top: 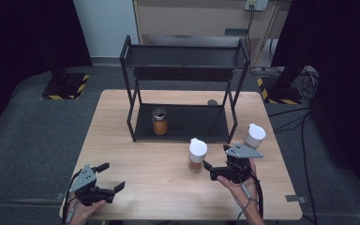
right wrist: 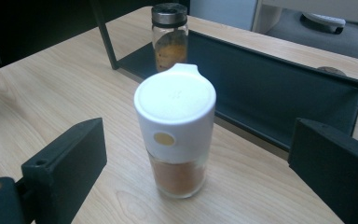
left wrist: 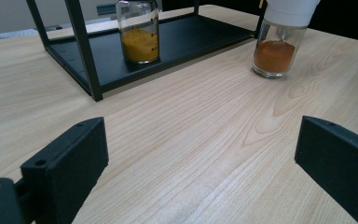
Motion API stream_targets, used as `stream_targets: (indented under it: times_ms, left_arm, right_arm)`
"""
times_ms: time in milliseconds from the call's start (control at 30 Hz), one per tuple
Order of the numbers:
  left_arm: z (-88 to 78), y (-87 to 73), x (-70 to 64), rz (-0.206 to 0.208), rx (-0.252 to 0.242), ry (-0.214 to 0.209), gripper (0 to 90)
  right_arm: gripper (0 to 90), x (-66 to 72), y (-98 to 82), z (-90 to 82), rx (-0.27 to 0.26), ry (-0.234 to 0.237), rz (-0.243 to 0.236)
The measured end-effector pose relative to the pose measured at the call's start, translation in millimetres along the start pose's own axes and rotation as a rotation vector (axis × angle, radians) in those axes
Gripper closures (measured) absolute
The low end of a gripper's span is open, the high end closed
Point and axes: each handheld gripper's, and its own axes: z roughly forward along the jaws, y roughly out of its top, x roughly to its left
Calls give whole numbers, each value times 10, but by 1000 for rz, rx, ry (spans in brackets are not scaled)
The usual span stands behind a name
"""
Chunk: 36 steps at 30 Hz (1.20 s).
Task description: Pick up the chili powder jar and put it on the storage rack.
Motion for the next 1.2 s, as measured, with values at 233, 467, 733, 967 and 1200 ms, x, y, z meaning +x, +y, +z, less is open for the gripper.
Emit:
stream_targets:
  times_ms: [233, 467, 733, 967, 1200]
  left_arm:
    - [1, 1, 2, 2, 0, -3, 18]
    - [0, 4, 3, 4, 3, -4, 18]
    - [3, 3, 3, 6, 2, -9, 18]
    - [1, 2, 2, 6, 1, -9, 18]
    - [3, 2, 3, 6, 1, -9, 18]
  right_arm:
    - [44, 4, 76, 131, 8, 19, 2]
    - [48, 29, 156, 326, 27, 28, -2]
    - [77, 36, 203, 552, 77, 25, -5]
    - [103, 41, 179, 689, 95, 15, -11]
    - [121, 32, 152, 745, 98, 9, -2]
